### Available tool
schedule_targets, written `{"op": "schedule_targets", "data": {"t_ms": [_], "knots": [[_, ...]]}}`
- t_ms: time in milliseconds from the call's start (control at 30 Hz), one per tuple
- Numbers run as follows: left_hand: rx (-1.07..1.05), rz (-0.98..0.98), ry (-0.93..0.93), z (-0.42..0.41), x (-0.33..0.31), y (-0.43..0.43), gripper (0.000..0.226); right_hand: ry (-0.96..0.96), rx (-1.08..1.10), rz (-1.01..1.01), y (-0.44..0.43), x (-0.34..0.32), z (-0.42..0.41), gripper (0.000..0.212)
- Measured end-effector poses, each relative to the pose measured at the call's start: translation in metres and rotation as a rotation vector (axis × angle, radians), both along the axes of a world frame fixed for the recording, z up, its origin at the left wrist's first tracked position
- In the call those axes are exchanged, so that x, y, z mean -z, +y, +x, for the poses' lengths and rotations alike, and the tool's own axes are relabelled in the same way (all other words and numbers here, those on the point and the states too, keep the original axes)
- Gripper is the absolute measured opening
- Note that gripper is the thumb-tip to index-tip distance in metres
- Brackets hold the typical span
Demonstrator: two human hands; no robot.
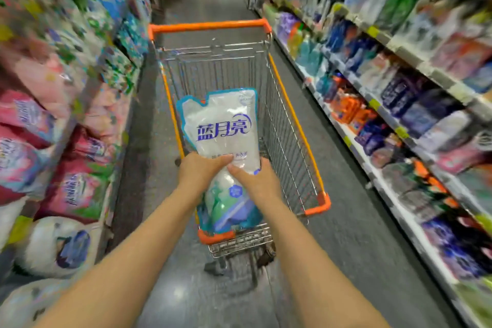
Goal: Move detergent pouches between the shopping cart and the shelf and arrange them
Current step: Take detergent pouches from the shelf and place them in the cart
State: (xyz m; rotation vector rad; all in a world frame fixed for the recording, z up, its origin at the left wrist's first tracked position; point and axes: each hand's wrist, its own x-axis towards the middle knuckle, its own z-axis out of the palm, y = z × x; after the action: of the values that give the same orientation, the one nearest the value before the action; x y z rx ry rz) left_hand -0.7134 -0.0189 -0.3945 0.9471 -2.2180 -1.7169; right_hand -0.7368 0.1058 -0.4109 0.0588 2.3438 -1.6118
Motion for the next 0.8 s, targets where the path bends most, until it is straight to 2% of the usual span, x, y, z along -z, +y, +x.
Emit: {"op": "schedule_targets", "data": {"t_ms": [67,133,167,233,300,367,533,633,800], "knots": [[0.026,0.090,-0.028,-0.013,0.028,0.000,0.045,-0.053,0.025,0.049,0.003,0.016,-0.005,0.059],[0.059,0.218,-0.021,-0.019,0.049,0.002,0.024,-0.098,0.057,0.068,0.008,0.031,-0.009,0.056],[0.075,0.282,-0.018,-0.022,0.058,0.003,0.023,-0.109,0.071,0.072,0.009,0.037,-0.011,0.053],[0.083,0.401,-0.005,-0.028,0.073,0.003,0.033,-0.145,0.091,0.066,0.011,0.044,-0.013,0.042],[0.063,0.468,0.001,-0.037,0.080,-0.001,0.051,-0.168,0.114,0.027,0.011,0.050,-0.017,0.040],[0.062,0.533,0.000,-0.047,0.086,-0.006,0.057,-0.190,0.132,-0.017,0.010,0.052,-0.024,0.038],[0.053,0.595,-0.008,-0.067,0.105,-0.016,0.050,-0.307,0.143,-0.109,0.000,0.069,-0.042,0.053],[-0.025,0.624,-0.022,-0.074,0.126,-0.019,0.042,-0.372,0.104,-0.109,-0.004,0.086,-0.054,0.053],[-0.114,0.657,-0.076,-0.087,0.170,-0.018,0.054,-0.464,0.065,-0.044,-0.009,0.117,-0.078,0.060]]}}
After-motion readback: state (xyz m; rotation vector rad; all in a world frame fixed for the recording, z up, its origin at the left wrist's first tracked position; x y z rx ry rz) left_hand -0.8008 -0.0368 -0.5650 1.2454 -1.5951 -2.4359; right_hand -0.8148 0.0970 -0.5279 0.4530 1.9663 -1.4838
